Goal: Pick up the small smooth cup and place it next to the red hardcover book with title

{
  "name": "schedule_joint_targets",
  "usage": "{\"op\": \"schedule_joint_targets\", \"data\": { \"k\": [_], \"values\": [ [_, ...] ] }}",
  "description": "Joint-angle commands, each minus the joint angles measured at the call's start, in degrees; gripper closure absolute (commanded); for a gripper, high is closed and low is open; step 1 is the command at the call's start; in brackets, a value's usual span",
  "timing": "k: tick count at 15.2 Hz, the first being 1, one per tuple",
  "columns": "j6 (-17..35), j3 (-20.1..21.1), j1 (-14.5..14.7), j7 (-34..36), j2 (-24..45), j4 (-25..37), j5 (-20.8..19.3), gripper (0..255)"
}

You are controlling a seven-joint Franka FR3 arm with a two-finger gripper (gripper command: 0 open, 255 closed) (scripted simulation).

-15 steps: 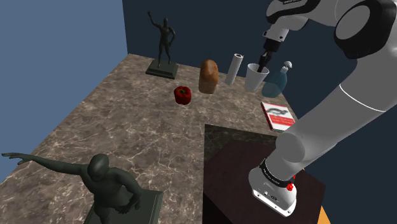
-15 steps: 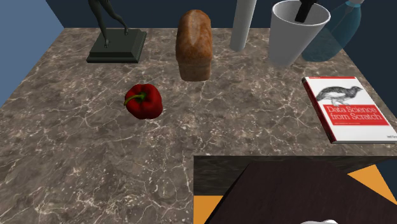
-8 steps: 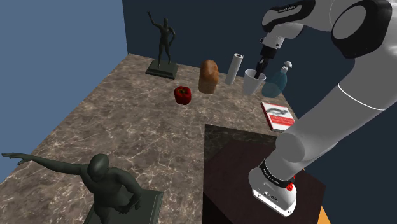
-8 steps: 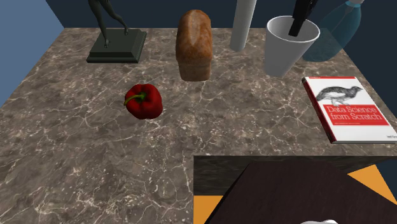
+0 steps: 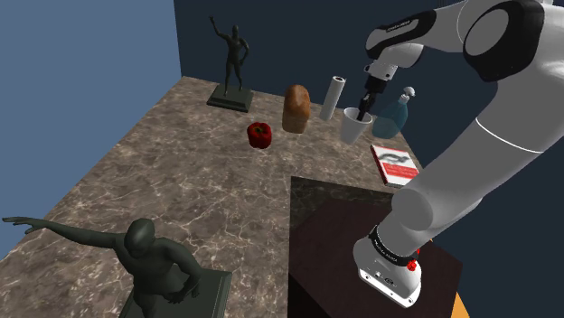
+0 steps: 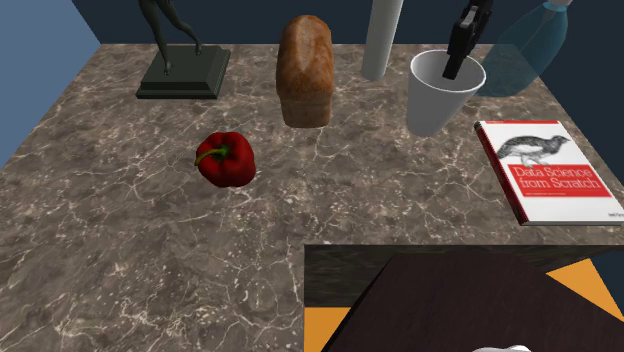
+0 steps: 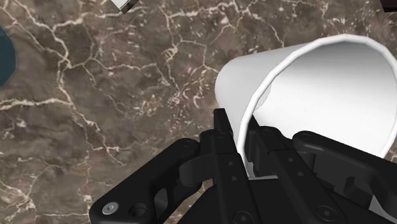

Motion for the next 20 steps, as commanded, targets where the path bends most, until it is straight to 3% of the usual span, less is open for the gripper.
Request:
{"op": "schedule_joint_targets", "data": {
  "k": [1, 5, 13, 14, 19, 20],
  "values": [
    [1.6, -0.1, -0.1, -0.4, 0.6, -1.0, 0.3, 255],
    [5.1, -0.1, -0.1, -1.3, 2.4, -3.0, 1.2, 255],
    [5.1, -0.1, -0.1, -1.3, 2.4, -3.0, 1.2, 255],
    [5.1, -0.1, -0.1, -1.3, 2.4, -3.0, 1.2, 0],
    [5.1, -0.1, -0.1, -1.3, 2.4, -3.0, 1.2, 0],
    [3.2, -0.1, -0.2, -1.1, 2.0, -1.5, 0.9, 0]
  ]
}}
